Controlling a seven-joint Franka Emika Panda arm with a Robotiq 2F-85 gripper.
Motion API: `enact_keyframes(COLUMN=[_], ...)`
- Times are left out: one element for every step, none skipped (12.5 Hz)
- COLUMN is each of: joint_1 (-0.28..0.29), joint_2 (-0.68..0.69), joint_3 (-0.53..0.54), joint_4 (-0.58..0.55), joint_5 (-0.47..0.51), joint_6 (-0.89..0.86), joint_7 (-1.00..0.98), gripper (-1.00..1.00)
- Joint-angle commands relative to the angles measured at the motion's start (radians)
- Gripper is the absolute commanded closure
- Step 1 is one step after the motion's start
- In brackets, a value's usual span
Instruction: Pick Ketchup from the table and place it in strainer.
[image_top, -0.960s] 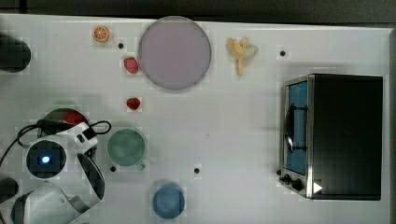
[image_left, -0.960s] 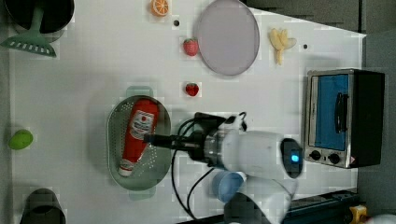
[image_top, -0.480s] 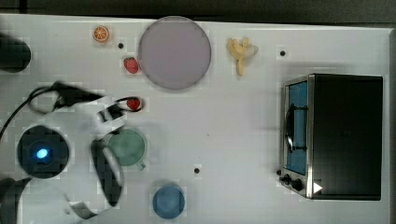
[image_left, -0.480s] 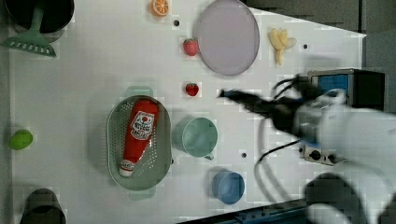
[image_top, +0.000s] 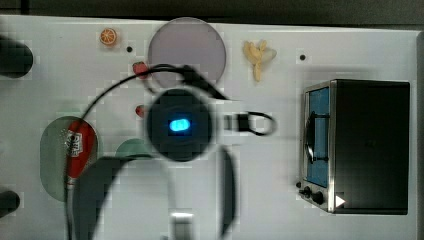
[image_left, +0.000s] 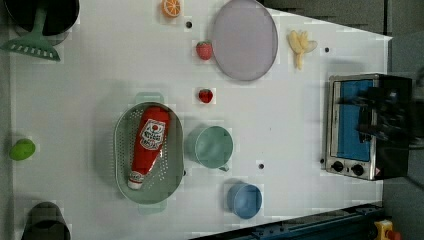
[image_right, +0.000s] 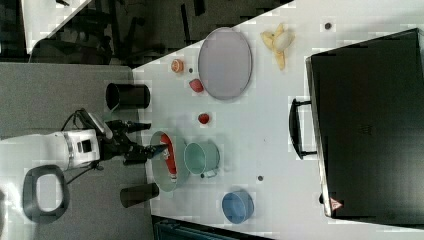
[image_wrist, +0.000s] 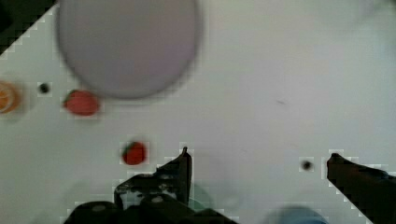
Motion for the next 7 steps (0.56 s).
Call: enact_keyframes(joint_1=[0.006,0.006,0.006,0.006,0.006,0.006,0.006], joint_2=[-0.043,-0.041,-0.039,-0.037,-0.037,-0.036,-0.033], joint_3=[-0.063,-0.075,-0.079,-0.079,-0.077,-0.077,-0.078], joint_4=[0.121,0.161,0.197,0.221,0.23,0.229,0.227], joint_5=[0.033,0.028,0.027,0.027,0.028,0.027,0.027], joint_6=[-0.182,-0.245,-0.296,-0.328,-0.337,-0.334,-0.334], joint_7=[0.033,0.033,0.033,0.035,0.035,0.035,0.035], gripper=[-1.0,-1.0,-1.0,-1.0,-1.0,-1.0,-1.0])
